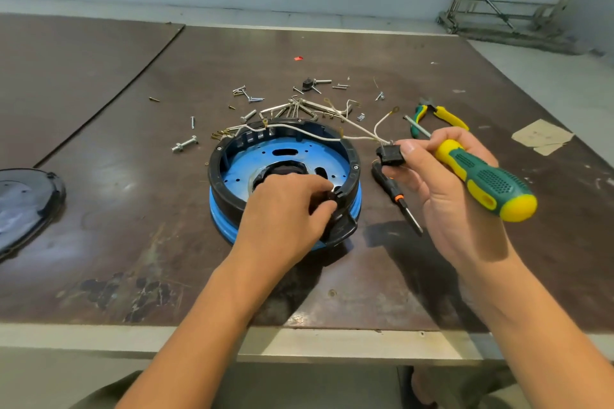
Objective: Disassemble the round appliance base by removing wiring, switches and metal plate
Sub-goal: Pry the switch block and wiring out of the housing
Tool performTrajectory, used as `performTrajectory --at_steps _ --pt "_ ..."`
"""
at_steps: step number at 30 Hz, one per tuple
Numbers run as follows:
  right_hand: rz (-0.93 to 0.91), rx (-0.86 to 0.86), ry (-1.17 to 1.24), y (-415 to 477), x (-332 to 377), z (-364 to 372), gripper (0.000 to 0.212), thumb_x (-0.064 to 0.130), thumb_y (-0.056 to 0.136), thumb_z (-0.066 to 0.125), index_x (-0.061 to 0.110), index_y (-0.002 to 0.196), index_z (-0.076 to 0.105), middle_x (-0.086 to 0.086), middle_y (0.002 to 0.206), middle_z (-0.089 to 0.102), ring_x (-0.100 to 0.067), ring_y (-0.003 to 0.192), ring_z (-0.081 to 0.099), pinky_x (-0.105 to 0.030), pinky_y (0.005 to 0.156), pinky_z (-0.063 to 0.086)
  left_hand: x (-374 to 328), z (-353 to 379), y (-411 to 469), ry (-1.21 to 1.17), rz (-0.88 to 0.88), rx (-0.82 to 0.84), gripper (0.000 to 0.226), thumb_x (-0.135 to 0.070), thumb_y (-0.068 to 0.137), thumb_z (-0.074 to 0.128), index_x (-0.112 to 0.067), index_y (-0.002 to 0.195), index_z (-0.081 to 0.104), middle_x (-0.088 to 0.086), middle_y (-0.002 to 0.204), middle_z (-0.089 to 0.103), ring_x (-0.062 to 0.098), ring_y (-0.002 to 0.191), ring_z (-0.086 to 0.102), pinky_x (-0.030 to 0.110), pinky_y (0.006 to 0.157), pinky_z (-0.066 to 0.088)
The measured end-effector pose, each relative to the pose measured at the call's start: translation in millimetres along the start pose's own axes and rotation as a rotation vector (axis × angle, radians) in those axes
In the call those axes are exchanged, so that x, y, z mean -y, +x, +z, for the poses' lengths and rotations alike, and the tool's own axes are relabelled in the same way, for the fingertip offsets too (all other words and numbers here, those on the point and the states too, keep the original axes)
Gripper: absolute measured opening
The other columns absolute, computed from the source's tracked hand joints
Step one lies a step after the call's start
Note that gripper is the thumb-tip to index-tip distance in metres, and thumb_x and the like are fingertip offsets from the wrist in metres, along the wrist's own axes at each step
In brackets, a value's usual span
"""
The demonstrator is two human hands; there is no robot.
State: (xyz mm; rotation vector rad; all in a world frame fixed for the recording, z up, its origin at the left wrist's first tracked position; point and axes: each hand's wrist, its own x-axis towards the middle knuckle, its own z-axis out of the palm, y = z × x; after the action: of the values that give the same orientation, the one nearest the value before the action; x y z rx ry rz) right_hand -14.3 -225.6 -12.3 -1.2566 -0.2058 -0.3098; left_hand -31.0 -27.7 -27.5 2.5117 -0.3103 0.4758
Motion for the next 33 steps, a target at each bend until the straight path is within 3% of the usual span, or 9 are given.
performTrajectory --at_steps 5,9,13,19,22,25,30,33 --pt "-0.001 -0.027 0.027 -1.3 -3.9 -2.7 0.02 0.005 0.094 0.071 0.018 0.085 0.059 -0.014 0.092 0.071 -0.029 0.09 0.074 -0.034 0.081 0.061 3.4 -5.9 1.5 -0.379 -0.085 0.003 0.026 -0.024 0.085 0.079 -0.023 0.111 0.076 -0.014 0.089 0.076 -0.002 0.083 0.07 0.025 0.081 0.058" --pt "0.022 -0.004 0.092 -4.5 -4.7 2.4 0.024 0.003 0.094 0.069 0.023 0.083 0.063 -0.009 0.088 0.072 -0.029 0.09 0.075 -0.033 0.079 0.061 2.8 -11.2 0.4 -0.777 -0.149 0.081 0.03 -0.007 0.087 0.075 -0.021 0.113 0.072 -0.007 0.094 0.079 0.009 0.093 0.074 0.024 0.085 0.058" --pt "0.133 -0.016 0.221 -7.8 -3.7 9.5 0.019 0.002 0.088 0.07 0.018 0.086 0.06 -0.017 0.092 0.07 -0.037 0.091 0.074 -0.028 0.073 0.061 3.8 -17.1 0.6 -0.988 -0.173 0.068 0.031 0.004 0.087 0.07 -0.016 0.11 0.072 0.002 0.095 0.079 0.018 0.086 0.076 0.028 0.083 0.06" --pt "0.3 -0.056 0.336 -14.6 -3.1 13.9 0.016 0.011 0.08 0.07 0.017 0.088 0.058 -0.01 0.086 0.076 -0.029 0.083 0.078 -0.019 0.062 0.06 -1.2 -19.3 -2.1 -1.059 -0.132 0.08 0.029 -0.011 0.082 0.073 -0.013 0.111 0.072 0.003 0.095 0.079 0.016 0.087 0.076 0.021 0.079 0.057" --pt "0.346 -0.057 0.321 -17.2 -4.9 14.1 0.016 0.017 0.081 0.069 0.016 0.09 0.056 -0.011 0.086 0.076 -0.025 0.079 0.078 -0.02 0.062 0.061 -1.2 -17.2 -1.7 -1.023 -0.107 0.073 0.029 -0.012 0.08 0.079 -0.015 0.108 0.075 0.004 0.095 0.079 0.024 0.094 0.075 0.028 0.085 0.059" --pt "0.346 -0.031 0.303 -19.2 -8.1 13.9 0.014 0.019 0.083 0.068 0.016 0.089 0.055 -0.009 0.084 0.076 -0.022 0.077 0.078 -0.021 0.062 0.061 -0.4 -14.2 -1.1 -0.999 -0.103 0.051 0.027 -0.012 0.078 0.082 -0.015 0.104 0.077 0.005 0.095 0.078 0.028 0.093 0.074 0.037 0.088 0.06" --pt "0.287 0.09 0.287 -23.5 -13.3 11.0 0.011 0.016 0.09 0.061 0.011 0.093 0.051 -0.007 0.088 0.077 -0.021 0.081 0.078 -0.019 0.066 0.06 -2.4 -11.6 -0.6 -0.996 -0.109 0.042 0.029 -0.008 0.08 0.08 -0.01 0.109 0.074 0.006 0.095 0.078 0.022 0.091 0.075 0.03 0.086 0.059" --pt "0.251 0.145 0.283 -24.8 -17.0 8.2 0.011 0.016 0.093 0.063 0.011 0.096 0.053 -0.008 0.095 0.077 -0.021 0.085 0.077 -0.022 0.07 0.061 -4.3 -12.3 -1.3 -0.968 -0.111 0.036 0.033 -0.016 0.078 0.081 -0.012 0.11 0.072 0.005 0.091 0.078 0.022 0.087 0.075 0.036 0.086 0.06"
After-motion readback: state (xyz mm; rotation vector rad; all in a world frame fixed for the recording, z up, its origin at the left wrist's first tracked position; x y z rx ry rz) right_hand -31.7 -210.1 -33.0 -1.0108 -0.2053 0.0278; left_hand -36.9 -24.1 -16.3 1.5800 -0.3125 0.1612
